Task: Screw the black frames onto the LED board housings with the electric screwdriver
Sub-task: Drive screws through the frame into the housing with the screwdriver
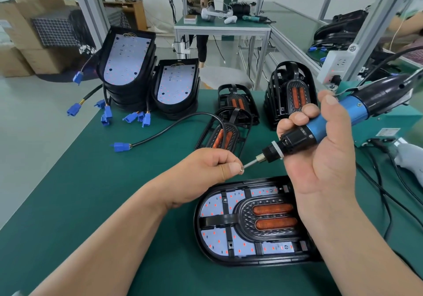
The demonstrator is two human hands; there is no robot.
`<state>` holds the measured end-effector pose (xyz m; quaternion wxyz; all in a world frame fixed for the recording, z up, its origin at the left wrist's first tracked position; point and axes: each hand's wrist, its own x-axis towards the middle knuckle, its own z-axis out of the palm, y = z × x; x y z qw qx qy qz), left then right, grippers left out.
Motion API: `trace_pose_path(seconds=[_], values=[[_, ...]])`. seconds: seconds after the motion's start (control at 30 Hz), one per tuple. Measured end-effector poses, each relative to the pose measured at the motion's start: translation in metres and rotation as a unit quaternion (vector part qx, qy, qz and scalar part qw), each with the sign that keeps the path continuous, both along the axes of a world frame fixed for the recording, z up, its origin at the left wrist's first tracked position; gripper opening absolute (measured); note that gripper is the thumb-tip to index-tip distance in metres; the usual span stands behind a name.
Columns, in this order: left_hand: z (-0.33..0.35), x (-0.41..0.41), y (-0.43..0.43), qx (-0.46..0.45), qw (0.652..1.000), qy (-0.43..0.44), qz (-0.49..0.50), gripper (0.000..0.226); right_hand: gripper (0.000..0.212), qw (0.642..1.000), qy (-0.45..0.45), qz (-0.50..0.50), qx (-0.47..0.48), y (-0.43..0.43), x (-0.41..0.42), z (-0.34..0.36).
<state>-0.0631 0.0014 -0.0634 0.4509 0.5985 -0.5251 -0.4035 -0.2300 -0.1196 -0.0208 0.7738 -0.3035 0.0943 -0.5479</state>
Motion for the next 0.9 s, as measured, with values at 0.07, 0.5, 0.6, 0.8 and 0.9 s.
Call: trace_pose_path(seconds=[0.07,0.5,0.6,0.8,0.9], values=[[0.0007,-0.0007,-0.0003,0.001,1.0,-0.002,0.0,0.018,0.011,1.0,0.0,0.0,-0.001,0.0001,-0.0004,-0.0001],[0.0019,-0.0016,0.0005,0.001,1.0,0.008,-0.004,0.021,0.009,1.0,-0.005,0.008,-0.003,-0.0003,-0.0005,-0.0021],[0.0028,-0.0024,0.0011,0.001,1.0,0.012,-0.003,0.017,0.006,1.0,-0.003,0.006,-0.006,-0.0002,-0.0003,-0.0023],[-0.0004,-0.0019,0.0007,0.011,1.0,-0.009,0.021,0.014,0.012,0.999,0.026,-0.018,-0.026,0.0042,0.0013,-0.0011],[-0.0032,-0.0006,0.0001,0.012,0.999,-0.038,0.033,0.017,0.02,0.998,0.043,-0.038,-0.036,0.007,0.0026,-0.0014]])
